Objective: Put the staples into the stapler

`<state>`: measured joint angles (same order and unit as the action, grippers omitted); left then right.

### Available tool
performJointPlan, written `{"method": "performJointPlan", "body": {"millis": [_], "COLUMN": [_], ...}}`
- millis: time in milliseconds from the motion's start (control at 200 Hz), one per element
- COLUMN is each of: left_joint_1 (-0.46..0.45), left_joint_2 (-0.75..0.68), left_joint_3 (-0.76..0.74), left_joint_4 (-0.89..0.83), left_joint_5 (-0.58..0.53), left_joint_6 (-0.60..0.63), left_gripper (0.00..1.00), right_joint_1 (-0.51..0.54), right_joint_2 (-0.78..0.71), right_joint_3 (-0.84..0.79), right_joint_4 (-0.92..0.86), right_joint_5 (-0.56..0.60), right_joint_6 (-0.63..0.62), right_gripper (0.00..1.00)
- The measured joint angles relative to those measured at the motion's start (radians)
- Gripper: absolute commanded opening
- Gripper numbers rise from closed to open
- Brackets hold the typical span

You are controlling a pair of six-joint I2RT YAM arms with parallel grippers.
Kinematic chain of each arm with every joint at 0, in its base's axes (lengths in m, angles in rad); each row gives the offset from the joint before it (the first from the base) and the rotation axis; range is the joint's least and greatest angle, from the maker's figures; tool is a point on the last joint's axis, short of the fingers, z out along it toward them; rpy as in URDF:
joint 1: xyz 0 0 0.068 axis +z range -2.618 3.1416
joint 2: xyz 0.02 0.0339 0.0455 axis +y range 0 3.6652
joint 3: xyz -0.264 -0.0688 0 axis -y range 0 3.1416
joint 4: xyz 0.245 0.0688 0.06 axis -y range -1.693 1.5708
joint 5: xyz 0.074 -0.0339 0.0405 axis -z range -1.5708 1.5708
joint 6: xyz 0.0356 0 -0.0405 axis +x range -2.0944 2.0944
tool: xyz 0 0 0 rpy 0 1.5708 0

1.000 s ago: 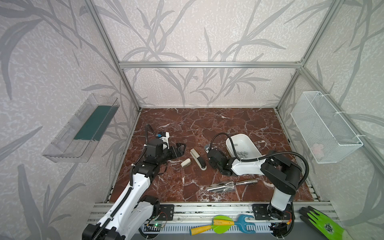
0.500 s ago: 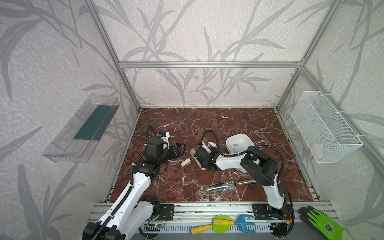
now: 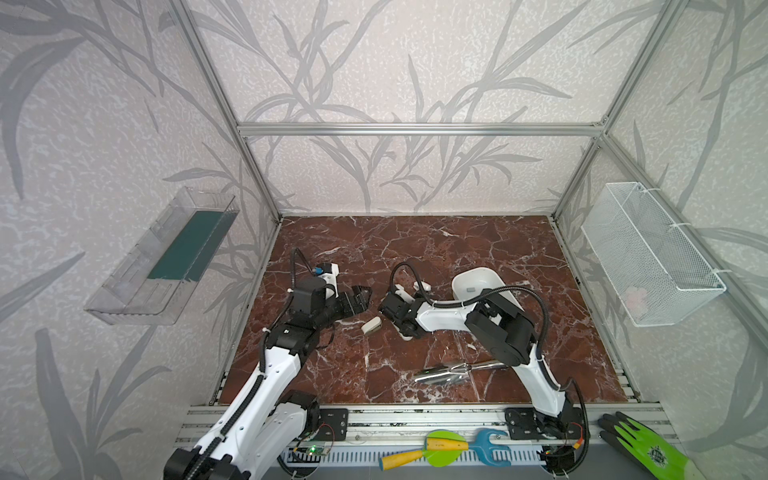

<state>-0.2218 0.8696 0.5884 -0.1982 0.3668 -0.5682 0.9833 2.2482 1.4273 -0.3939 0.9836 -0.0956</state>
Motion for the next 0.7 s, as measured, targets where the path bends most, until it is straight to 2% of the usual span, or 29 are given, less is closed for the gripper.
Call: {"method": "performJointPlan", "body": {"millis": [145,390,475,705], "left_joint_1": [0.0,0.0,0.0,0.0], "left_joint_2": [-0.023,-0.059,-0.06,-0.051], "left_joint_3": [0.0,0.0,0.0,0.02], "left_joint_4": [-0.005,-0.012,-0.016,-0.037], "left_joint_5": [0.002,0.004,0.005,-0.002], "left_joint_6": [0.0,-0.001,-0.002,0.0], "left_gripper": [0.95,0.95,0.95,0.95], "right_joint_1": [0.0,0.01,0.023,0.077], "right_joint_2": [0.014,-0.007,-0.056,-0.253], "right_joint_3": [0.022,0.016,-0.005,-0.011], "right_joint_4": [-0.121,-0.227,-0.224,-0.211], "right_joint_5": [0.034,0.034,-0.003,-0.074], "right_joint_6": [0.008,0.034,0.03,0.015], "right_gripper": [0.12,0.29,0.41,0.46]}}
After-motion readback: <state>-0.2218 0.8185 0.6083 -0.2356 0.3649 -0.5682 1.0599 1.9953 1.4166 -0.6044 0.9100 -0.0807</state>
